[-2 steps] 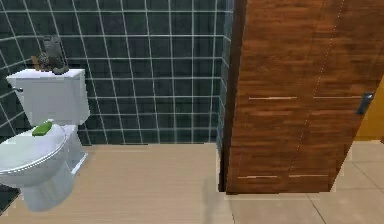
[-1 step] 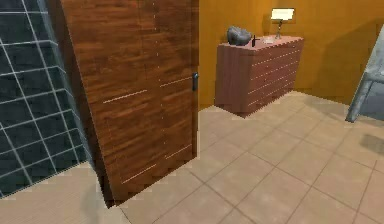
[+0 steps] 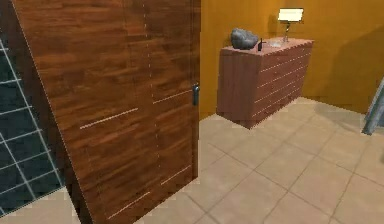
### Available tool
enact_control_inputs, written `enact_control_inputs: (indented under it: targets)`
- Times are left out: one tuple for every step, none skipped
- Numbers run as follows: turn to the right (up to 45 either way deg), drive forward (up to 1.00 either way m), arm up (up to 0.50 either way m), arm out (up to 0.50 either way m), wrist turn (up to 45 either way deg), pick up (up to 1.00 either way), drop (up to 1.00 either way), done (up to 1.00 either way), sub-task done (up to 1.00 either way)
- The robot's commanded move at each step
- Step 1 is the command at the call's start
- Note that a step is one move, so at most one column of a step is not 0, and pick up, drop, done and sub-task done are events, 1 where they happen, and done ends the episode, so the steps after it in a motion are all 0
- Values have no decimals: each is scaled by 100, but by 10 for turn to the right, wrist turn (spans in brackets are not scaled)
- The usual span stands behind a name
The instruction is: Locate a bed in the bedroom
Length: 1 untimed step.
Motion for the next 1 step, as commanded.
enact_control_inputs:
  targets:
    - [450, 0, 0, 0, 0, 0, 0, 0, 0]
